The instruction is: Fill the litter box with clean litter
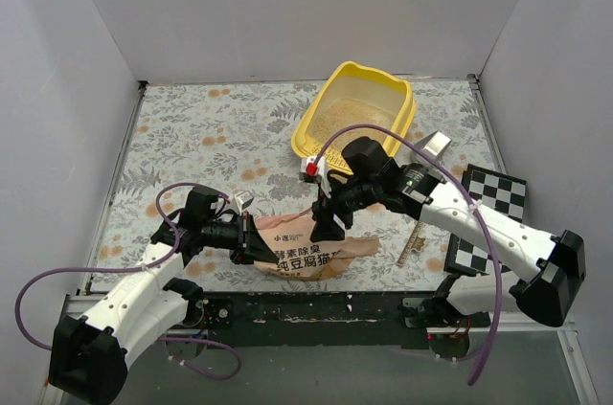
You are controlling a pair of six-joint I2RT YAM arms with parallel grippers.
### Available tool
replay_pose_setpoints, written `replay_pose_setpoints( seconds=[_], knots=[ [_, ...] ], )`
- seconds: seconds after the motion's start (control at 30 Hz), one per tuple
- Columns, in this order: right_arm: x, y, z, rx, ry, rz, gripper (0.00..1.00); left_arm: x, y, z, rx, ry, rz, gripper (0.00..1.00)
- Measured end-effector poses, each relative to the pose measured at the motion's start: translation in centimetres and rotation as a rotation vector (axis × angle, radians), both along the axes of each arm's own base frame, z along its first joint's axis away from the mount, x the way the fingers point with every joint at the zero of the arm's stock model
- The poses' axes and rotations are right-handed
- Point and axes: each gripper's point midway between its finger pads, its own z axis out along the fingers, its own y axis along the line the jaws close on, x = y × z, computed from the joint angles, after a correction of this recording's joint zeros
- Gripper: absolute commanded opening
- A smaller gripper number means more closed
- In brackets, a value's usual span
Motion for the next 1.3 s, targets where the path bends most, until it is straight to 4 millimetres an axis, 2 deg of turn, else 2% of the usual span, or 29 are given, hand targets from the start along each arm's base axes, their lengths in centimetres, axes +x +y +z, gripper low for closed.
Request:
replay_pose_setpoints(
  seconds=[0.27,0.6,1.1,1.13,1.17,1.23,1.27,1.3],
  knots=[
    [-1.8,-0.6,0.4,0.017,-0.228,0.158,0.68,-0.1,0.0,0.2,-0.006,-0.002,-0.002,0.0],
    [-4.3,-1.2,-3.6,-0.072,-0.331,0.304,0.68,0.0,-0.1,0.3,-0.012,-0.003,-0.002,0.0],
    [-4.5,-1.7,-8.6,-0.136,-0.343,0.342,0.67,0.0,-0.2,0.0,-0.021,0.012,-0.007,0.0],
    [-4.6,-1.7,-8.8,-0.137,-0.343,0.343,0.63,0.0,-0.2,0.0,-0.021,0.014,-0.008,0.0],
    [-4.6,-1.7,-9.0,-0.135,-0.344,0.347,0.55,0.0,-0.2,0.0,-0.021,0.014,-0.009,0.0],
    [-4.5,-1.6,-9.5,-0.134,-0.349,0.353,0.27,0.1,-0.2,0.0,-0.025,0.012,-0.01,0.0],
    [-4.5,-1.5,-9.6,-0.134,-0.353,0.355,0.03,0.1,-0.3,0.1,-0.027,0.011,-0.012,0.0],
    [-4.4,-1.4,-9.7,-0.131,-0.357,0.356,0.01,0.0,-0.3,0.1,-0.03,0.011,-0.014,0.0]
  ],
)
